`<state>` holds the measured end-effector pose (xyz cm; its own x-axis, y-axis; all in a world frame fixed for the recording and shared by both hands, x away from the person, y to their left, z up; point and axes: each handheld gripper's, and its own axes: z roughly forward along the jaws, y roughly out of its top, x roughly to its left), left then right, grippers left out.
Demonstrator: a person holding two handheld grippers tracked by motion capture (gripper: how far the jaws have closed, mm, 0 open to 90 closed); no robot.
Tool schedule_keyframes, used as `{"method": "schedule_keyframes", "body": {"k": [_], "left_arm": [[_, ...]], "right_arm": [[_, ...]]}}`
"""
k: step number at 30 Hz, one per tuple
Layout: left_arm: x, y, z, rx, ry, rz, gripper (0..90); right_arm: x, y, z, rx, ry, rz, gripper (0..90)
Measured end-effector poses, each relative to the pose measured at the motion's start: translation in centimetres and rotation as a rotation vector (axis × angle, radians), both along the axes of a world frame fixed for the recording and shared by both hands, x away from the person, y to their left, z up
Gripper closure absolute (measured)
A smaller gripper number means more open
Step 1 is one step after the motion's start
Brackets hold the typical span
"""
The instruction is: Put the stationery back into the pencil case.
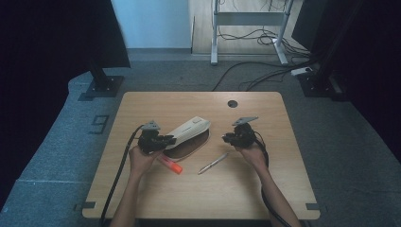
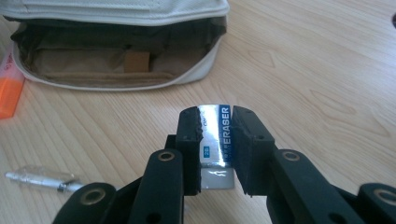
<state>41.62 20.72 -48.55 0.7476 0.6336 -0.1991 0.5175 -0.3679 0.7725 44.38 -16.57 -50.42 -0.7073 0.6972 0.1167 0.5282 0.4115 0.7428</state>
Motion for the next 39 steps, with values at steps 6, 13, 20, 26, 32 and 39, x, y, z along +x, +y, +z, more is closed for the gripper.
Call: {"method": "schedule_keyframes", "body": {"k": [6,13,20,26,32,39], "left_arm": [[0.0,0.0,0.0,0.000,-0.001,0.000,75.3],[-0.1,0.0,0.1,0.000,-0.003,-0.003,75.5],[-0.1,0.1,0.1,-0.001,-0.002,-0.004,75.4],[-0.1,0.1,0.1,-0.002,-0.001,-0.005,75.4],[-0.1,0.0,0.1,-0.004,0.000,-0.004,75.4],[-0.1,0.1,0.1,-0.005,0.000,-0.005,75.4]], "right_arm": [[0.6,1.3,-0.2,-0.004,0.004,0.007,71.9],[1.1,3.0,-0.3,-0.002,0.000,0.025,71.9],[1.9,4.7,-0.6,-0.015,0.001,0.036,72.0],[2.5,6.0,-0.7,-0.022,-0.002,0.047,71.9],[3.0,7.4,-0.9,-0.023,0.012,0.051,71.9],[3.7,8.6,-1.7,-0.032,0.013,0.051,71.9]]}}
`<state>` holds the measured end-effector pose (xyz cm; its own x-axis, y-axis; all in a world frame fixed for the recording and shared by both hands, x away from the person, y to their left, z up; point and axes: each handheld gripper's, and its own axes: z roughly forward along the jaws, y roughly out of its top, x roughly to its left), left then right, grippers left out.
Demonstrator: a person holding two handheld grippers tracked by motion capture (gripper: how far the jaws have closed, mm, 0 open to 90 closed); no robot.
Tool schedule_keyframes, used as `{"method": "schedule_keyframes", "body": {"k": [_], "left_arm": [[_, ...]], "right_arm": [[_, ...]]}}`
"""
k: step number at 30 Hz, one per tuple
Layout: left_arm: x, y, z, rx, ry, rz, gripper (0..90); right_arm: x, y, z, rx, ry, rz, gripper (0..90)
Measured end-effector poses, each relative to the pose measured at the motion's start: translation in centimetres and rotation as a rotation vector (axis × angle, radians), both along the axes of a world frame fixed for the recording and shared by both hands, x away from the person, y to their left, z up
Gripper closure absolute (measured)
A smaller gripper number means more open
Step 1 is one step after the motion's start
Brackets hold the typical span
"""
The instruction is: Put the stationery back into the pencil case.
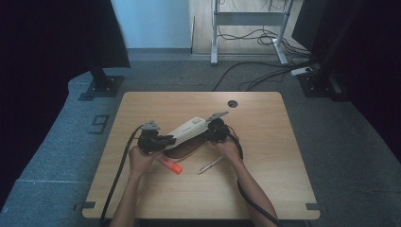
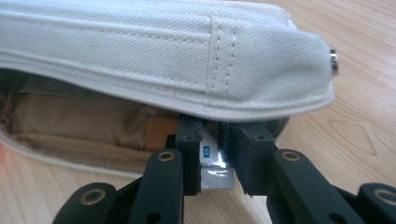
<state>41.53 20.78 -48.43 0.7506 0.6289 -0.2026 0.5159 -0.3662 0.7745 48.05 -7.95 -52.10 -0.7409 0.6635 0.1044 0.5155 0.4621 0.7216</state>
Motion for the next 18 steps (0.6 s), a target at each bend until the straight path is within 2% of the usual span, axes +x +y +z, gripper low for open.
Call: {"method": "schedule_keyframes", "body": {"k": [11,15,18], "left_arm": [[0.0,0.0,0.0,-0.008,0.000,-0.004,75.3],[0.0,-0.1,0.0,-0.007,0.000,-0.005,75.3],[0.0,-0.1,0.0,-0.006,0.000,-0.005,75.3]], "right_arm": [[0.7,1.4,-0.7,-0.009,-0.021,-0.010,71.7],[1.0,1.6,-0.9,-0.015,-0.011,-0.011,71.0],[1.1,1.6,-1.0,-0.012,-0.008,-0.015,66.5]]}}
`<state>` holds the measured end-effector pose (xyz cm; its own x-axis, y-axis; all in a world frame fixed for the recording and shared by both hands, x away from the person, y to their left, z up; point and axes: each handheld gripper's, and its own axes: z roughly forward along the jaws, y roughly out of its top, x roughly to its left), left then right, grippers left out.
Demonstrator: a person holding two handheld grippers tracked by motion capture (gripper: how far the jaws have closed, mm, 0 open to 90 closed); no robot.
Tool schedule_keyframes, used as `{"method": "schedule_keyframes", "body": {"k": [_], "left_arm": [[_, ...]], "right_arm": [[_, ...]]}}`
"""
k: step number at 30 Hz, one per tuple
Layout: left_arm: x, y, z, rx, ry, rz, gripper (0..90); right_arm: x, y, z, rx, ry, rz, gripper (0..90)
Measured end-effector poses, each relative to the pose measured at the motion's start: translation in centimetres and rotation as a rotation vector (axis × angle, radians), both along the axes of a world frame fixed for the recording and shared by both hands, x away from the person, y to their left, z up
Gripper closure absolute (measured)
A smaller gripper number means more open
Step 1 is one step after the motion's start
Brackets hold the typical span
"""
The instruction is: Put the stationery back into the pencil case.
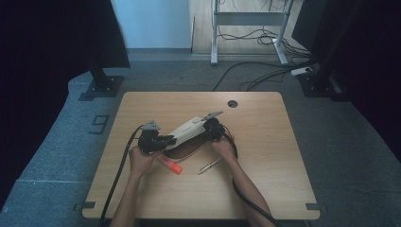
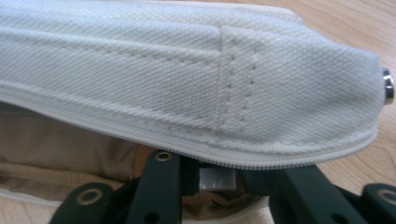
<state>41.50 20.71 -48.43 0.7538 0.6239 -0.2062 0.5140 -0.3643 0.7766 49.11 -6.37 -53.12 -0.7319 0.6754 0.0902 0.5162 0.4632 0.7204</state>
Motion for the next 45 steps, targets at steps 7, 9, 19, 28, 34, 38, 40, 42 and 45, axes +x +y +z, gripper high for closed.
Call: {"method": "schedule_keyframes", "body": {"k": [7,9,19,28,34,38,40,42,45], "left_arm": [[0.0,0.1,0.0,0.000,0.000,0.003,75.2],[0.1,0.1,0.0,0.000,-0.001,0.003,75.2],[0.1,0.1,0.0,0.002,-0.001,0.003,75.2],[0.1,0.0,-0.1,0.006,-0.002,-0.002,74.9],[0.1,0.0,-0.1,0.002,0.001,-0.004,74.8],[0.1,0.0,-0.1,0.002,0.003,-0.005,74.7],[0.1,0.0,-0.1,0.003,0.002,-0.006,74.7],[0.1,0.0,-0.1,0.003,0.003,-0.006,74.7],[0.1,0.0,-0.1,0.002,0.004,-0.005,74.6]], "right_arm": [[-0.3,-0.6,0.5,0.004,-0.002,0.008,54.8],[-0.7,-0.8,0.8,-0.010,-0.013,0.020,51.0],[-1.6,-2.0,1.7,-0.005,-0.014,0.026,35.7],[-2.9,-3.6,2.2,-0.001,-0.004,0.061,23.7],[-3.5,-4.2,2.3,-0.011,0.004,0.076,19.4],[-4.1,-4.9,2.3,-0.008,0.009,0.075,15.9],[-4.4,-5.1,2.3,-0.005,0.009,0.076,14.5],[-4.8,-5.4,2.3,-0.001,0.007,0.077,14.1],[-5.1,-5.7,2.3,0.004,0.002,0.076,14.1]]}}
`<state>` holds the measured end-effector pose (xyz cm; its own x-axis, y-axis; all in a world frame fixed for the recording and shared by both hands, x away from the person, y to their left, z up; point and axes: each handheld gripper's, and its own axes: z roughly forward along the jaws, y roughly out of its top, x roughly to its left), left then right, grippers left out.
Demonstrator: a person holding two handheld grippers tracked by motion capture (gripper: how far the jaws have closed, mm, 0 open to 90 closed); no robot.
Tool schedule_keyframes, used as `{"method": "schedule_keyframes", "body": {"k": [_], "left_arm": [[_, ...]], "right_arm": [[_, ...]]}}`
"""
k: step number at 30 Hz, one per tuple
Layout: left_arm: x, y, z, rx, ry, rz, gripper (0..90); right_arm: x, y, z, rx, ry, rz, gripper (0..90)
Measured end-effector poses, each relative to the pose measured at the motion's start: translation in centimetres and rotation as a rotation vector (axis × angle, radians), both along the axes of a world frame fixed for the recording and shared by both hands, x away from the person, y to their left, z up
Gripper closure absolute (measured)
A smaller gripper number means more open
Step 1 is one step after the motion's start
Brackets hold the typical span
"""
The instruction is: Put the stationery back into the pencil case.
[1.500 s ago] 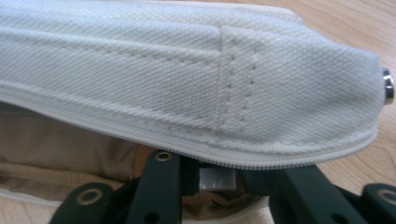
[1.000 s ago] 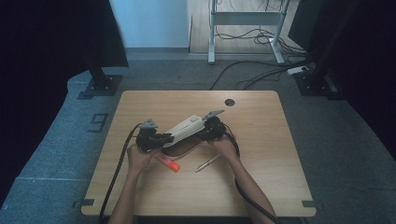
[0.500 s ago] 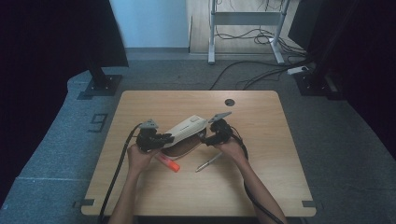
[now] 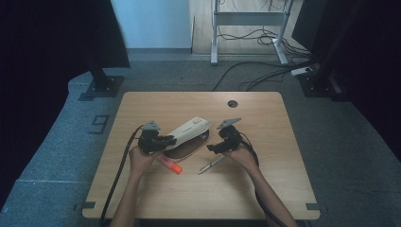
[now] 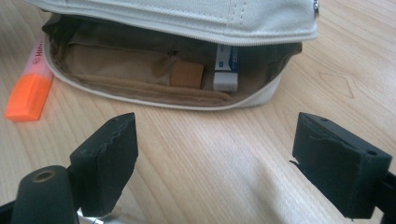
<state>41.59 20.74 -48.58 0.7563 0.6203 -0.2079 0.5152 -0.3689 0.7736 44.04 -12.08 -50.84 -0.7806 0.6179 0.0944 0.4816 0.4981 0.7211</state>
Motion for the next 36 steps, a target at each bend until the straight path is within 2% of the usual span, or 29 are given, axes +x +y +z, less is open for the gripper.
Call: {"method": "schedule_keyframes", "body": {"k": [11,20,36], "left_arm": [[0.0,0.0,0.0,-0.001,0.001,0.001,74.6],[0.0,0.0,0.0,0.003,-0.001,-0.001,74.4],[-0.1,0.0,0.0,0.005,-0.001,-0.005,74.3]], "right_arm": [[-2.4,-1.3,-1.0,-0.002,0.007,0.033,16.6],[-4.0,-1.2,-2.1,-0.005,0.031,0.068,17.5],[-3.7,-0.7,-3.4,-0.049,0.033,0.118,22.8]]}}
